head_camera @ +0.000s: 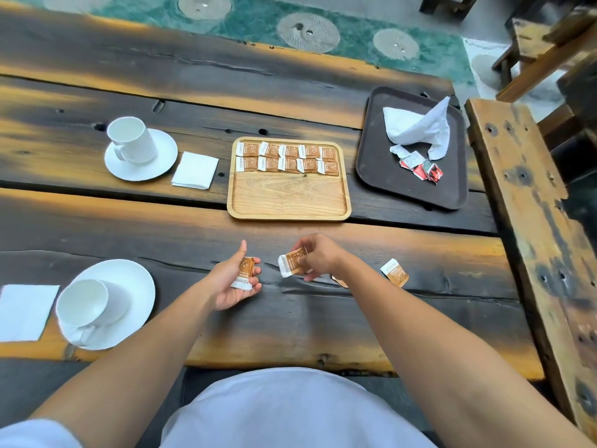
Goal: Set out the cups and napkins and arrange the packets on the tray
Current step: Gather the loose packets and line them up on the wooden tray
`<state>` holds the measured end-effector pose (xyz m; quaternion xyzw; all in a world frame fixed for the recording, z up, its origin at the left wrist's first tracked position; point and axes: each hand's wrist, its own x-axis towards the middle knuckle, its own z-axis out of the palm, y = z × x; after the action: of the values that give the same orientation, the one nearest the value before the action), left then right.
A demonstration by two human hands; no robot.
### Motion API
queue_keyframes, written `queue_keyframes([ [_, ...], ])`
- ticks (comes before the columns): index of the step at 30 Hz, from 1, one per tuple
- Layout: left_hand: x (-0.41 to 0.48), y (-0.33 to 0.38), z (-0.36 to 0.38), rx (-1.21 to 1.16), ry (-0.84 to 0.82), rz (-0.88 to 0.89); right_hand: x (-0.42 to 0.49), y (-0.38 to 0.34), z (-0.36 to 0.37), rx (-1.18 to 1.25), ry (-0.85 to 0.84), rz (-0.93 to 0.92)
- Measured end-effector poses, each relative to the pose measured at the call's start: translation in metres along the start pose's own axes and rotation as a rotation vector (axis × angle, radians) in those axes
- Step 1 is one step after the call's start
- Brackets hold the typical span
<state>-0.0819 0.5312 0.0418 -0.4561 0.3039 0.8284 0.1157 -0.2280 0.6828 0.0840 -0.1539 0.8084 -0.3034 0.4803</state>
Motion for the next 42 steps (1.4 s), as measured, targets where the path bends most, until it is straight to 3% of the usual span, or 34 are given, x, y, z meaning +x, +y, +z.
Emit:
queue_keyframes([
  [4, 0.0, 0.006, 0.002, 0.01, -0.004, 0.003, 0.002, -0.007, -0.006, -0.028, 0.042, -0.061],
  [17, 0.007, 0.007, 0.001, -0.08, -0.076, -0.074, 0.012, -0.023, -0.005, 0.022, -0.108, -0.088],
  [24, 0.008, 0.001, 0.005, -0.114, -0.213, -0.146, 0.006, -0.038, 0.009, 0.011, -0.171, -0.132],
  [42, -0.003, -0.013, 0.023, -0.093, -0.142, -0.152, 0.003, -0.027, 0.022, -0.05, -0.145, -0.171],
])
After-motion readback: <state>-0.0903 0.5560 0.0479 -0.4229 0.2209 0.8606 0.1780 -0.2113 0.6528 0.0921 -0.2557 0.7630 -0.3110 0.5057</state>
